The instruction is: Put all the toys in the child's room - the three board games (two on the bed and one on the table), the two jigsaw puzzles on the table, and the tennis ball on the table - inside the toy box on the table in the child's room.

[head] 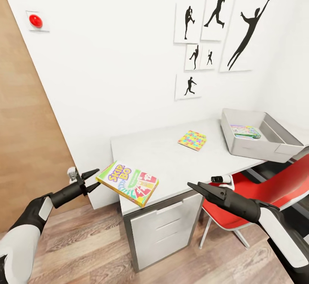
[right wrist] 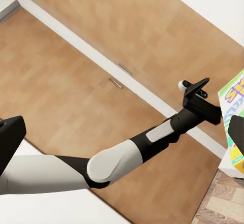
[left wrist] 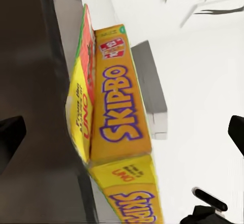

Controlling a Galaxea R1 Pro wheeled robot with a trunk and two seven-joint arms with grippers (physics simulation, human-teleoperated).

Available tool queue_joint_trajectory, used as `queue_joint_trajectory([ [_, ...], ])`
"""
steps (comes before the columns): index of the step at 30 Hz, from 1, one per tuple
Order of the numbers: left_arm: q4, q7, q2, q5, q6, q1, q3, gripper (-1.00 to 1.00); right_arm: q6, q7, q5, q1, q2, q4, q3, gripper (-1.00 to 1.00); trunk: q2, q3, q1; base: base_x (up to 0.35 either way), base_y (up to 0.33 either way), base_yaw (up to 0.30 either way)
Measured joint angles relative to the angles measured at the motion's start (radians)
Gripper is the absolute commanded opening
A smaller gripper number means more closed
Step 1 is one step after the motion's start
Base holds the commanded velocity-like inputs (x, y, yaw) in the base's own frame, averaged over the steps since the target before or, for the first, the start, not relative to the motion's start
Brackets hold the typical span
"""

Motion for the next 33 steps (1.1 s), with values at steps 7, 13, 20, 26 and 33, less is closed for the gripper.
queue_joint_trajectory([
  [7,0.031,0.002,0.000,0.000,0.012,0.000,0.002,1.00,0.000,0.000,0.000,0.000,0.000,0.000,0.000,1.00,0.000,0.000,0.000,0.000,0.000,0.000],
  [13,0.036,0.003,-0.001,-0.001,0.014,0.000,0.003,1.00,0.000,0.000,0.000,0.000,0.000,0.000,0.000,1.00,0.000,0.000,0.000,0.000,0.000,0.000],
  [20,0.037,0.003,-0.001,-0.001,0.014,-0.001,0.003,1.00,0.000,0.000,0.000,0.000,0.000,0.000,0.000,1.00,0.000,0.000,0.000,0.000,0.000,0.000],
  [26,0.037,0.004,-0.002,-0.001,0.014,-0.001,0.003,1.00,0.000,0.000,0.001,0.000,0.000,0.000,0.000,1.00,0.000,0.000,0.000,0.000,0.000,-0.003],
  [33,0.037,0.005,-0.004,-0.003,0.013,-0.001,0.003,1.00,0.000,0.000,0.001,0.000,0.000,0.000,0.000,1.00,0.000,0.003,0.000,0.000,0.000,-0.069],
])
